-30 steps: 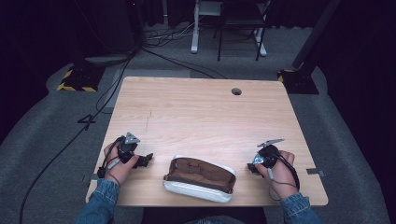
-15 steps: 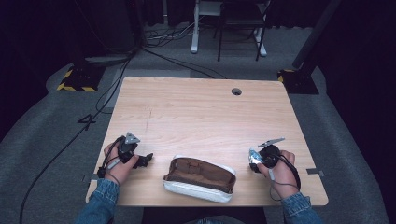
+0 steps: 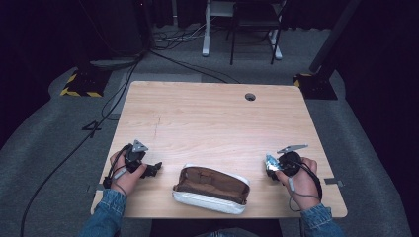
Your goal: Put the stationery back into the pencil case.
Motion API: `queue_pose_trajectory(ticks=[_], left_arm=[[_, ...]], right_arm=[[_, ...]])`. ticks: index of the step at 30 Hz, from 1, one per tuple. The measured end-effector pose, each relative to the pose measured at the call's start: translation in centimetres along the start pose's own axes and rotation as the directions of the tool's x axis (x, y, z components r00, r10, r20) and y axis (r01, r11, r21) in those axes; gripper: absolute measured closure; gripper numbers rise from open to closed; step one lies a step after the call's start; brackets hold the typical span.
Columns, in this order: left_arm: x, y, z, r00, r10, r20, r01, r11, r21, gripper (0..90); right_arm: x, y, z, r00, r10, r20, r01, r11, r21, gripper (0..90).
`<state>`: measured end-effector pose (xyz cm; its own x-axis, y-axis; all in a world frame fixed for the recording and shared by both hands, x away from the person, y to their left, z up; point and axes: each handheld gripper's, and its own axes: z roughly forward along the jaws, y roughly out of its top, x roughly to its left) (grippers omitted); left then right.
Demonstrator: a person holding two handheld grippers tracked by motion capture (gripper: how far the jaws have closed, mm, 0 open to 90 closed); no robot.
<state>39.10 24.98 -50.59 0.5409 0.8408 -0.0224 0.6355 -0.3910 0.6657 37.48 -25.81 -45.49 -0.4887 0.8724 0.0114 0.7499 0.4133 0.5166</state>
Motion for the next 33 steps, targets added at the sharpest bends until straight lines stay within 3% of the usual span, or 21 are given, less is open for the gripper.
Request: queue_pose_trajectory(ticks=[20,33], left_arm=[[0.0,0.0,0.0,1.0000,0.000,-0.002,0.000,1.0000,-0.001,0.6],[0.0,0.0,0.0,1.0000,0.000,-0.002,0.000,1.0000,-0.001,0.6]], right_arm=[[1.1,1.0,-4.4,0.9990,-0.030,-0.034,0.025,0.993,-0.118,39.7],[4.0,1.9,-7.0,0.9885,-0.131,-0.076,0.116,0.978,-0.171,39.7]])
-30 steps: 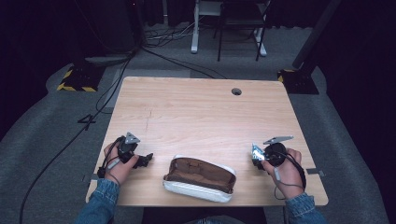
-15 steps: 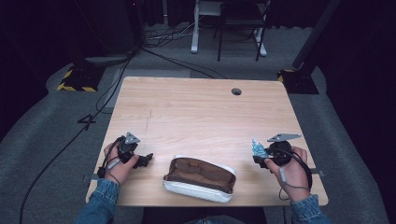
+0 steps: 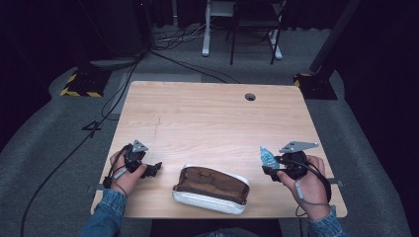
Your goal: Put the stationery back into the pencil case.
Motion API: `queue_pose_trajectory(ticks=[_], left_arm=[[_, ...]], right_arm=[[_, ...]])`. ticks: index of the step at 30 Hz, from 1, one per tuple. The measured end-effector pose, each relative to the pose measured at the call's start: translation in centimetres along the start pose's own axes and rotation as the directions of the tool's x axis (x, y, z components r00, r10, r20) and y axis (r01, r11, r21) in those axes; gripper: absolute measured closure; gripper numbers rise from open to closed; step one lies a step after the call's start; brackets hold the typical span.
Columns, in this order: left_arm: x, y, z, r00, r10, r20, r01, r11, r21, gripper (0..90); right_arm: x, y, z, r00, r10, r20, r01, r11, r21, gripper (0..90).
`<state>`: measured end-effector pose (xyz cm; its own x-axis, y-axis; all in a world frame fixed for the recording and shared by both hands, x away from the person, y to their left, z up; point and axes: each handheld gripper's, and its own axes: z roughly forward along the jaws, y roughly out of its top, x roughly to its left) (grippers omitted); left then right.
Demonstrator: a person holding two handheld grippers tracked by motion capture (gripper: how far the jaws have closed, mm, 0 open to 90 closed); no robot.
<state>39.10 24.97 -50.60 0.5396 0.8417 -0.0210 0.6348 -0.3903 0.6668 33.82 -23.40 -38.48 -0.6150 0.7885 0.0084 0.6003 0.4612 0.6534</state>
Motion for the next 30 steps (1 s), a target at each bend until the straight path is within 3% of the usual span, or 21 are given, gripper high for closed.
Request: queue_pose_trajectory(ticks=[12,19,30], left_arm=[[0.0,0.0,0.0,1.0000,0.000,0.000,0.000,1.0000,0.000,0.6],[0.0,0.1,0.1,1.0000,0.001,0.002,-0.001,1.0000,0.002,0.2],[0.0,0.2,0.2,1.0000,0.002,0.007,-0.002,1.0000,0.000,0.3]], right_arm=[[2.4,1.2,-0.9,0.9950,-0.076,-0.066,0.073,0.996,-0.041,39.7],[4.0,1.9,-1.2,0.9830,-0.116,-0.142,0.110,0.993,-0.054,39.7],[5.7,2.5,-0.5,0.9659,-0.175,-0.191,0.165,0.984,-0.064,39.7]])
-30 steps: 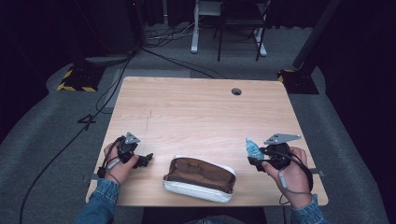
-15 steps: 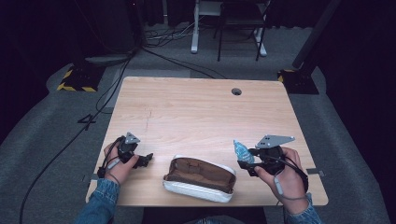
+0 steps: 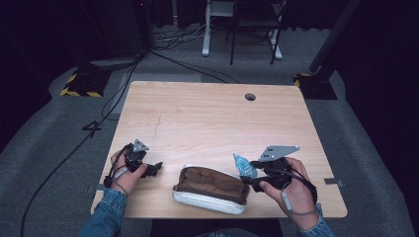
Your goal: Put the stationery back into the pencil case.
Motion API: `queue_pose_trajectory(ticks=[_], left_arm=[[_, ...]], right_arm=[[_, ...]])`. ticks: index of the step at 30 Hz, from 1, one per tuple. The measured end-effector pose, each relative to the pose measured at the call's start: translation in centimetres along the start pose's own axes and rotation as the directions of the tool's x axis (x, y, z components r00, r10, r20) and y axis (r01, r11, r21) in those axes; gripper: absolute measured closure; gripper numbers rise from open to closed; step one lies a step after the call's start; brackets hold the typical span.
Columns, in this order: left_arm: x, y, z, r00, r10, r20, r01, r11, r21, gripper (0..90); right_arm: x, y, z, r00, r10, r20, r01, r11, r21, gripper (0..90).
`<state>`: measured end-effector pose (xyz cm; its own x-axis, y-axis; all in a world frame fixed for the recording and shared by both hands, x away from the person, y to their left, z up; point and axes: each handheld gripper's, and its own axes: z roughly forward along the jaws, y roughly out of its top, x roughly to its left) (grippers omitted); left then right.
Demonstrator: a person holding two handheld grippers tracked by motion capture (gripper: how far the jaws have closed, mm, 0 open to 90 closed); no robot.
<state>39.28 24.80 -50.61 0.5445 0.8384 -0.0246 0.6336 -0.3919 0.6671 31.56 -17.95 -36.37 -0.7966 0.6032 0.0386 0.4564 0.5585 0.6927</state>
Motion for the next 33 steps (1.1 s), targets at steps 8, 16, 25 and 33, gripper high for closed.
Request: queue_pose_trajectory(ticks=[8,16,25,33], left_arm=[[0.0,0.0,0.0,1.0000,0.001,0.001,-0.001,1.0000,0.000,0.3],[0.0,0.0,0.0,1.0000,0.001,0.001,-0.001,1.0000,0.000,0.3],[0.0,0.0,0.0,1.0000,0.002,0.001,-0.002,1.0000,0.000,0.2],[0.0,0.0,0.0,1.0000,0.002,0.001,-0.002,1.0000,0.002,0.2]], right_arm=[[0.9,0.5,0.8,0.9986,-0.036,-0.039,0.037,0.999,0.011,39.7],[1.8,1.0,1.8,0.9934,-0.075,-0.086,0.077,0.997,0.027,39.7],[2.4,1.2,2.7,0.9894,-0.088,-0.115,0.095,0.994,0.055,39.7],[2.9,1.4,3.5,0.9838,-0.099,-0.150,0.114,0.989,0.095,39.7]])
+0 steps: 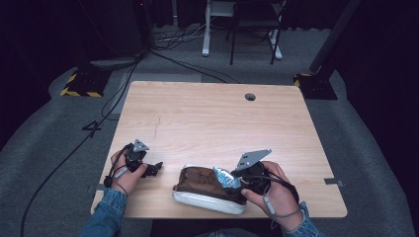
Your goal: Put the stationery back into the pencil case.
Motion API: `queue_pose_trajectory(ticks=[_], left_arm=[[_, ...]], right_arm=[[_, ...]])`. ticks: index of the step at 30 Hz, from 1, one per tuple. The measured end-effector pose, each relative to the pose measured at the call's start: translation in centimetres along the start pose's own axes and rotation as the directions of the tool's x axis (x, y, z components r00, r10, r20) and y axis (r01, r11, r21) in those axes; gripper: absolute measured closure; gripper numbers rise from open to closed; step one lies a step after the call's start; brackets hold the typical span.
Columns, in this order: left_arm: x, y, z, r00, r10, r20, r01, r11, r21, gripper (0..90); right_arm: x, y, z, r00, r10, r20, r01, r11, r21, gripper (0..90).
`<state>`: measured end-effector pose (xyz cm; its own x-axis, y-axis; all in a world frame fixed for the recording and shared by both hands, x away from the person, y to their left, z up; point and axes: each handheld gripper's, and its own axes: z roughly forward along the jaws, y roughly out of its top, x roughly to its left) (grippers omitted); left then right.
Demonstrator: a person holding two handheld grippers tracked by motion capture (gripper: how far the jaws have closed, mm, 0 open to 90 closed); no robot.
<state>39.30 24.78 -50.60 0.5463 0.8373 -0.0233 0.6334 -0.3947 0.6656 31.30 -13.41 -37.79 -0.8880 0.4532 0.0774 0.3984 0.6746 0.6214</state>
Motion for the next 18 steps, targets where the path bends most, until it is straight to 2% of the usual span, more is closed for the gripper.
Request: queue_pose_trajectory(ticks=[9,18], left_arm=[[0.0,0.0,0.0,1.0000,-0.002,0.000,0.002,1.0000,-0.002,0.2],[0.0,0.0,0.0,1.0000,-0.002,0.000,0.002,1.0000,-0.003,0.2]], right_arm=[[0.7,0.4,0.8,0.9984,-0.038,-0.042,0.040,0.998,0.043,39.7],[0.9,0.4,1.6,0.9969,-0.038,-0.069,0.043,0.996,0.074,39.6]])
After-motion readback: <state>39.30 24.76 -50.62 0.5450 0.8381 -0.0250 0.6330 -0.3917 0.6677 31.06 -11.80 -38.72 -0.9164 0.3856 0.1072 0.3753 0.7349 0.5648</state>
